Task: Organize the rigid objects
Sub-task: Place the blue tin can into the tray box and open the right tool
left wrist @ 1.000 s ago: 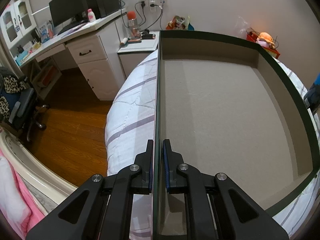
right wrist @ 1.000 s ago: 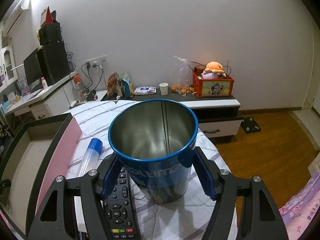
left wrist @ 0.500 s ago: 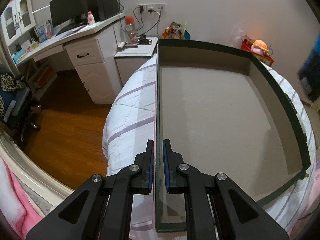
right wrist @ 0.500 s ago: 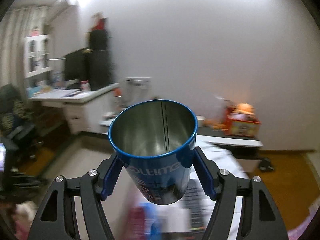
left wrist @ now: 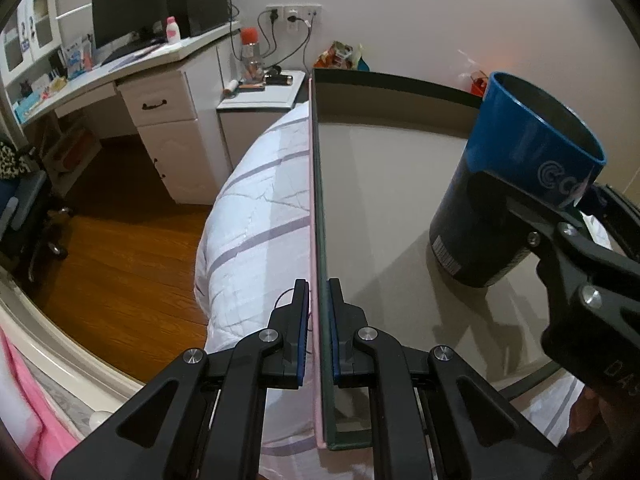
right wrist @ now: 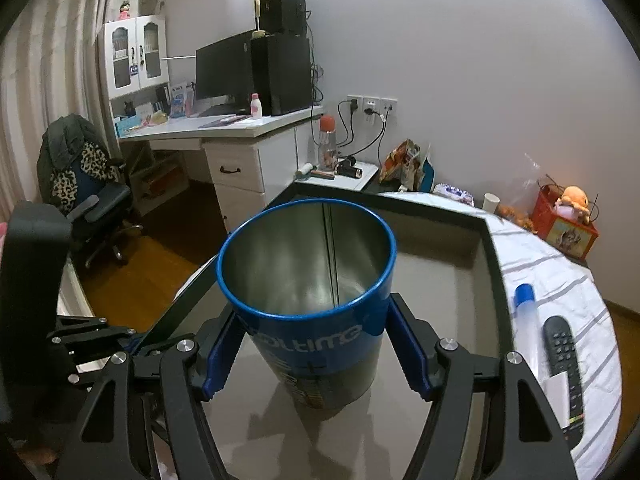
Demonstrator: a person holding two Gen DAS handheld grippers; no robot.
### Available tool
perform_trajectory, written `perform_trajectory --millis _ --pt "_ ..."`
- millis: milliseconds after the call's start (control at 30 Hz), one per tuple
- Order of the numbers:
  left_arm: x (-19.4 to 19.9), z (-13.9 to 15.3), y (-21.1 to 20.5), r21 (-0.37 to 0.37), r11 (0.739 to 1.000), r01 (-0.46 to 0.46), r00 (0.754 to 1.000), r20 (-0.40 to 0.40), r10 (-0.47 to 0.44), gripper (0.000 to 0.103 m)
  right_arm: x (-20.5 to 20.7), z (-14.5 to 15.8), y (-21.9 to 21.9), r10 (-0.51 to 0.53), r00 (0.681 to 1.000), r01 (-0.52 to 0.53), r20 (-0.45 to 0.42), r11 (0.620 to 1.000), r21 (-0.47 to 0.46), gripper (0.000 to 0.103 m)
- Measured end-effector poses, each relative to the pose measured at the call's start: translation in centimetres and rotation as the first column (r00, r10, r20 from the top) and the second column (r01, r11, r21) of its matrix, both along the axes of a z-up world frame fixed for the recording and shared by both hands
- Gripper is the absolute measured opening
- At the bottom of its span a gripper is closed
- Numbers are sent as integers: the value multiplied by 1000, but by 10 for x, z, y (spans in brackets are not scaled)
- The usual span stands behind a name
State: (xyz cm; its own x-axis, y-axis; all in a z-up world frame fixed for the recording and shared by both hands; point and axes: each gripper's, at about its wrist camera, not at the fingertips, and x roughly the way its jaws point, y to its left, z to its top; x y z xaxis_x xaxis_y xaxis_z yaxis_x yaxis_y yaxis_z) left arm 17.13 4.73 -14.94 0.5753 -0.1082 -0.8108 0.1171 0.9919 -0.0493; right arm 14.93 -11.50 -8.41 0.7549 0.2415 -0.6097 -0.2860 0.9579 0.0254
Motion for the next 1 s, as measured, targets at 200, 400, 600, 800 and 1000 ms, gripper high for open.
perform_trajectory --millis 200,400,600,800,1000 --pt "1 -2 -3 2 1000 5 1000 4 -5 9 0 -5 7 10 1000 -10 -10 1000 24 71" --pt "2 -3 -4 15 1000 4 1000 8 -4 10 0 -7 9 25 1000 -24 -13 998 61 71" --pt "0 -4 -6 23 1000 0 1000 12 0 10 -10 -1 7 29 1000 -28 -3 995 96 81" --pt "0 -4 -6 25 1000 -5 1000 9 5 10 -27 19 -1 22 998 -28 50 992 124 81" --pt "-1 -3 -9 42 999 -7 1000 10 7 9 -51 46 -32 -67 989 52 132 992 115 81"
